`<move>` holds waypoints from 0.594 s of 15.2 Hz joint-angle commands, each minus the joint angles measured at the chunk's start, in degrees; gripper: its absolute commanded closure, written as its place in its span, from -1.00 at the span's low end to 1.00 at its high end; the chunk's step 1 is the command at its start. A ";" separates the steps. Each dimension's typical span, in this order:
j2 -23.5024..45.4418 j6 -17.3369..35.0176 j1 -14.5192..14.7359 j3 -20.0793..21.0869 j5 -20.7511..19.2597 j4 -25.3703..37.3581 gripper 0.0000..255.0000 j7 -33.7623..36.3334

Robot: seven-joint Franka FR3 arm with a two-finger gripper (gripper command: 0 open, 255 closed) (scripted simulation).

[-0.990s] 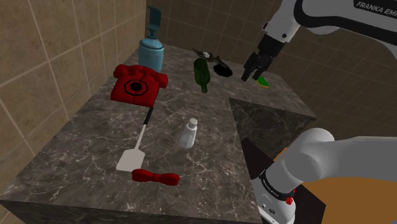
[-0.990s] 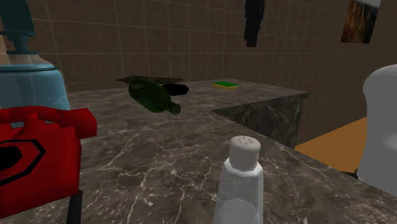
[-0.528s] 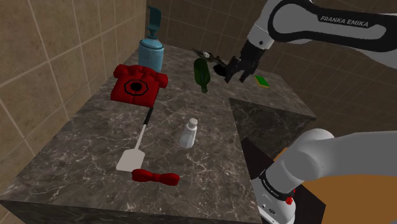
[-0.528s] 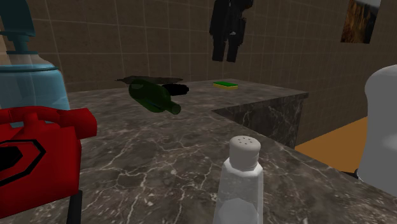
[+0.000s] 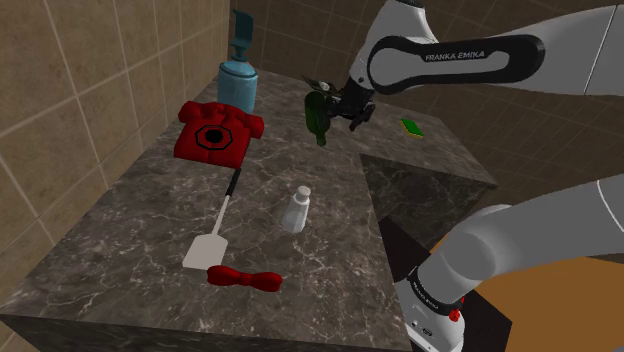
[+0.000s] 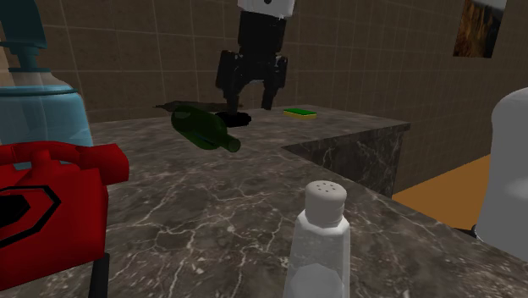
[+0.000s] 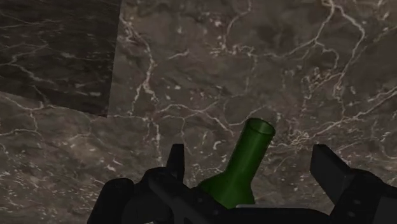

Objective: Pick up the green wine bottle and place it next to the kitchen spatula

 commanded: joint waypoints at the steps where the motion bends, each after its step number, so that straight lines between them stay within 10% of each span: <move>1: 3.55 3.76 -1.90 1.91 -2.19 0.96 -1.00 5.33; 9: 16.64 12.58 -7.99 6.67 -13.25 6.51 -1.00 22.59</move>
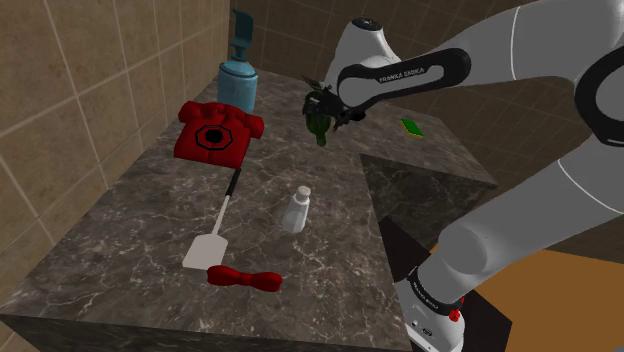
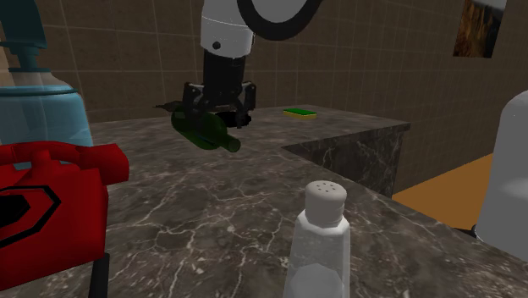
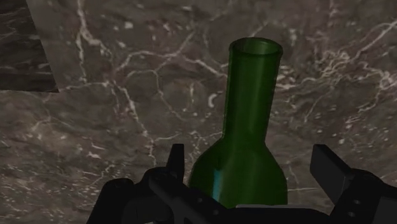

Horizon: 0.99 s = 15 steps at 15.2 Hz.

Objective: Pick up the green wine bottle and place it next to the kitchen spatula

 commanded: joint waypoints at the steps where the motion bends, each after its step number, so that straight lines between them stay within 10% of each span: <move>1: 1.29 1.48 -0.48 -0.01 -1.06 -0.14 -1.00 0.93; 13: 4.15 4.63 -1.11 -0.01 -3.11 -0.67 -1.00 2.32; 14: 4.14 4.63 -1.11 -0.01 -3.11 -0.67 1.00 2.32; 15: 4.14 4.63 -1.11 -0.01 -3.11 -0.67 1.00 2.32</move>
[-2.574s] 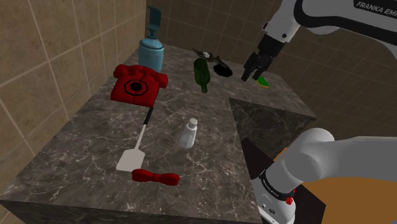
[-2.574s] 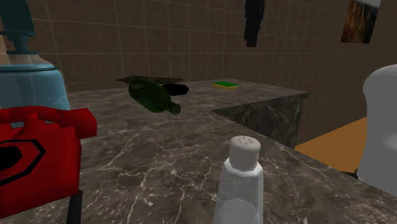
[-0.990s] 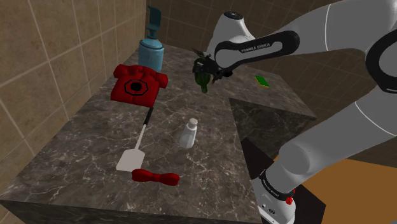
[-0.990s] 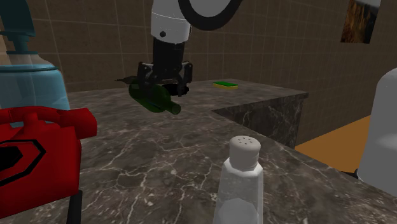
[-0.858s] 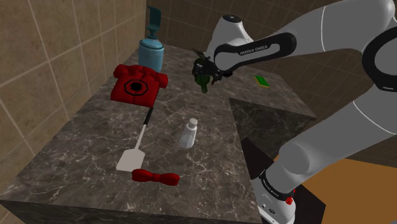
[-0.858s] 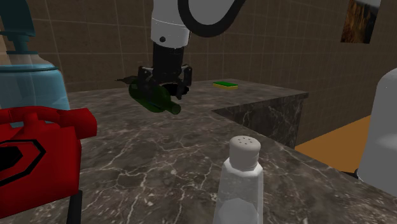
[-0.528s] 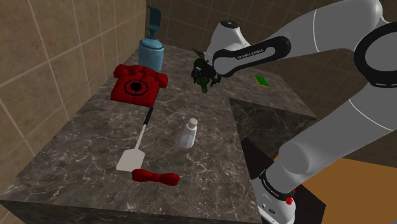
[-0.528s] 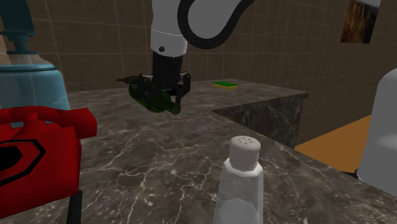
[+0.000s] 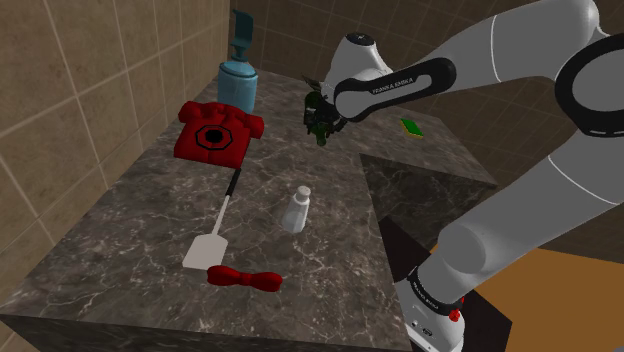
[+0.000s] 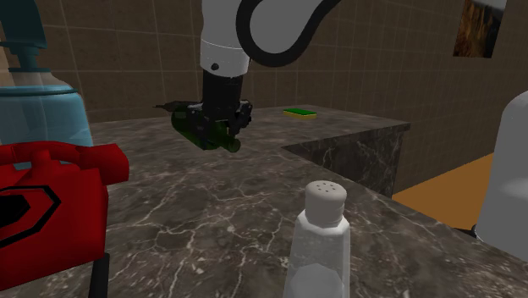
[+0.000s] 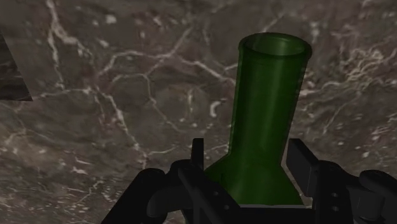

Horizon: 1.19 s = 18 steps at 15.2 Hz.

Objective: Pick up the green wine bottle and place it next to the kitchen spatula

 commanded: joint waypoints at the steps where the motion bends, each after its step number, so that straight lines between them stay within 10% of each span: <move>1: 0.00 0.00 -0.01 -0.01 0.00 0.00 1.00 0.00; 18: -3.73 -7.36 0.62 -0.48 3.51 4.13 1.00 -3.58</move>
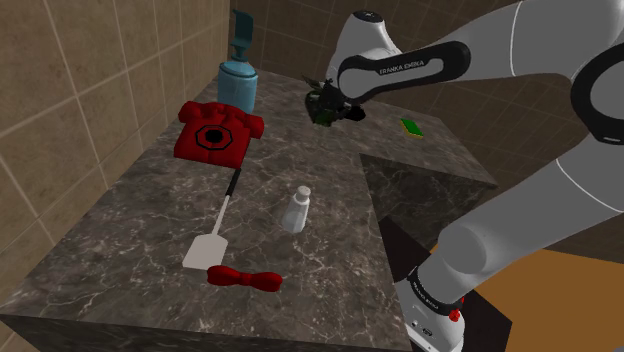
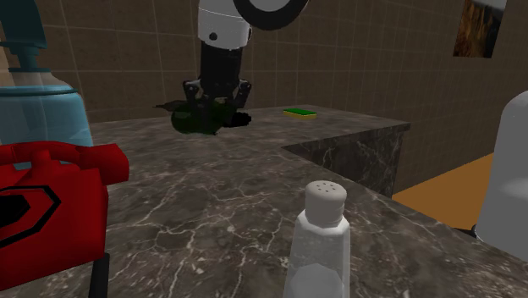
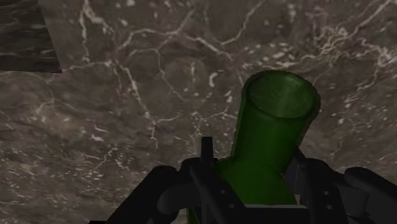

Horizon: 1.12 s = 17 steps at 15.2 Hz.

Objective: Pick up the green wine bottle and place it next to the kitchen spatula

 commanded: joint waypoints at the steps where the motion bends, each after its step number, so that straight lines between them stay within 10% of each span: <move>1: -0.58 -1.62 0.08 -0.14 0.57 1.10 1.00 -0.68; 17: -3.55 -13.57 0.53 -0.77 3.27 10.49 1.00 -4.26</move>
